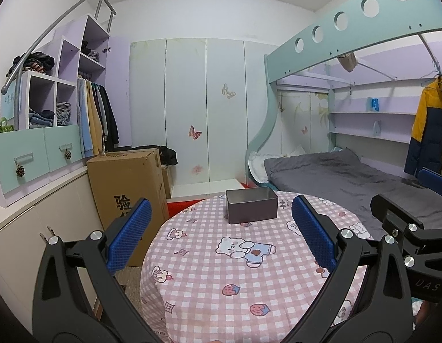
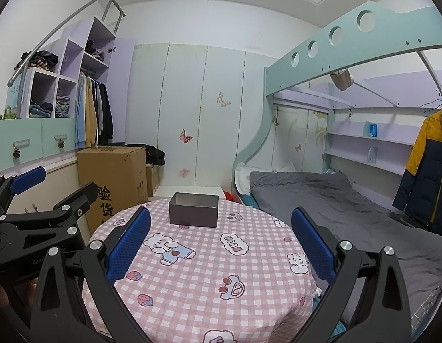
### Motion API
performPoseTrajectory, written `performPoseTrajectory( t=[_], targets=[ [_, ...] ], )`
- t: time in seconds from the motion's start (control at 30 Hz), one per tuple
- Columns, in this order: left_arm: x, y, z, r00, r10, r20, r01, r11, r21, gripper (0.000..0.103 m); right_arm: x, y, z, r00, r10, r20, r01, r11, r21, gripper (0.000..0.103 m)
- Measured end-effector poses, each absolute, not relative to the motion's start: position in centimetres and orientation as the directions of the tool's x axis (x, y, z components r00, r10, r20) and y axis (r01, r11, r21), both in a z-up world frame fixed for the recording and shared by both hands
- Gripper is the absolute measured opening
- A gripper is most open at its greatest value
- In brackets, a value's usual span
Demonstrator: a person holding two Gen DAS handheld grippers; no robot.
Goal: Organize jewelry
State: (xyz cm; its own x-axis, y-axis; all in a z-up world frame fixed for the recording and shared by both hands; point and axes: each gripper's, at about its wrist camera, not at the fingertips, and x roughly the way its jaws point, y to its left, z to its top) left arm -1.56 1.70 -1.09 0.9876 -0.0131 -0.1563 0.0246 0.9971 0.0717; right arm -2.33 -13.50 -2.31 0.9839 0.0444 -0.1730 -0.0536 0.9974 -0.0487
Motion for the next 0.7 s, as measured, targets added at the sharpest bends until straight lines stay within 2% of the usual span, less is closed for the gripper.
performPoseTrajectory(
  t=[0.4, 0.7],
  targets=[
    [2.9, 0.8, -2.8, 0.975, -0.017, -0.219, 0.036, 0.996, 0.083, 0.096, 1.9, -14.0, -3.8, 0.971, 0.027, -0.237, -0.040, 0.998, -0.051, 0.095],
    [8.2, 0.2, -5.1, 0.947, -0.038, -0.320, 0.059, 0.997, 0.058, 0.096, 6.3, -14.3, -5.7, 0.947, 0.030, -0.321, -0.046, 0.998, -0.041, 0.095]
  ],
)
